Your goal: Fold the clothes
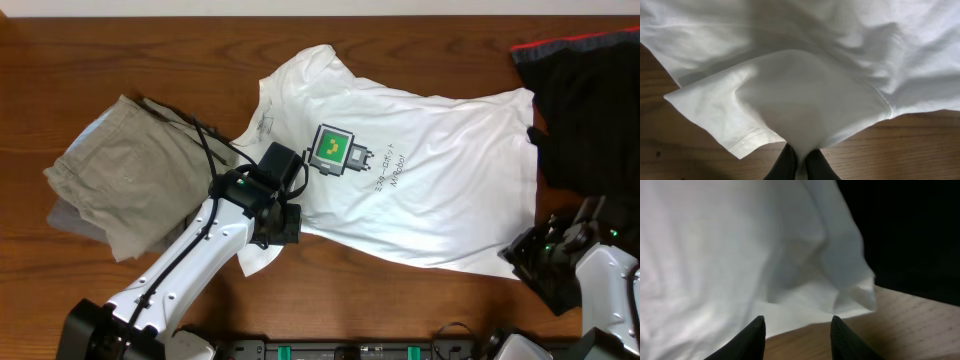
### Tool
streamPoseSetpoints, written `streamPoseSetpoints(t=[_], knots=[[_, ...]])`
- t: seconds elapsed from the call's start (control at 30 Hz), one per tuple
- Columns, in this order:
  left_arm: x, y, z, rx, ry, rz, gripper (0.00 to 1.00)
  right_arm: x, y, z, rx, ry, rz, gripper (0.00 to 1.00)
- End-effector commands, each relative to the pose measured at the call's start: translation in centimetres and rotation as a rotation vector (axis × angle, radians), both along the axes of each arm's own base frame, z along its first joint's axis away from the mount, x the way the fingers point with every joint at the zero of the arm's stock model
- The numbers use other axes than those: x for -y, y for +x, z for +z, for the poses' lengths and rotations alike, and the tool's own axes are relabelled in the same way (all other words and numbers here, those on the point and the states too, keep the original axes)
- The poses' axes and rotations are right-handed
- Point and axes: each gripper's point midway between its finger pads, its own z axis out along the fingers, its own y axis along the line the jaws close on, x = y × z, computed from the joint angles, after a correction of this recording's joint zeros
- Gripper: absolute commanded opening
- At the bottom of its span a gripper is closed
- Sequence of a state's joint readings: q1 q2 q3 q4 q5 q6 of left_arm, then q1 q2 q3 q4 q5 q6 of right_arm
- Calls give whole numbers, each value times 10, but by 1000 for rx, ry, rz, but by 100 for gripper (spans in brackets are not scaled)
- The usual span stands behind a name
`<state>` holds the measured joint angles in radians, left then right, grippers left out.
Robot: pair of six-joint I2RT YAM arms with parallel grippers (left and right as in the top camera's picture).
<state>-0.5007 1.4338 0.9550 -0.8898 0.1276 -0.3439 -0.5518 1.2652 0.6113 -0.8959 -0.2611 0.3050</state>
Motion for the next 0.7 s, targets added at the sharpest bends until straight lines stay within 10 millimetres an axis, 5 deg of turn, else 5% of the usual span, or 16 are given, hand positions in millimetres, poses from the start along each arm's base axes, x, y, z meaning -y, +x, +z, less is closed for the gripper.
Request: streamPoseSetpoints(t=[0.0, 0.4, 0.53, 0.67], knots=[[-3, -1, -2, -3, 17, 10, 6, 7, -18, -15, -71, -44, -54, 41], [-3, -1, -2, -2, 17, 10, 7, 17, -30, -40, -98, -128, -135, 43], [-3, -1, -2, -2, 17, 9, 7, 15, -21, -36, -64, -105, -126, 13], [-3, 0, -2, -2, 17, 10, 7, 5, -12, -19, -31, -32, -74, 1]])
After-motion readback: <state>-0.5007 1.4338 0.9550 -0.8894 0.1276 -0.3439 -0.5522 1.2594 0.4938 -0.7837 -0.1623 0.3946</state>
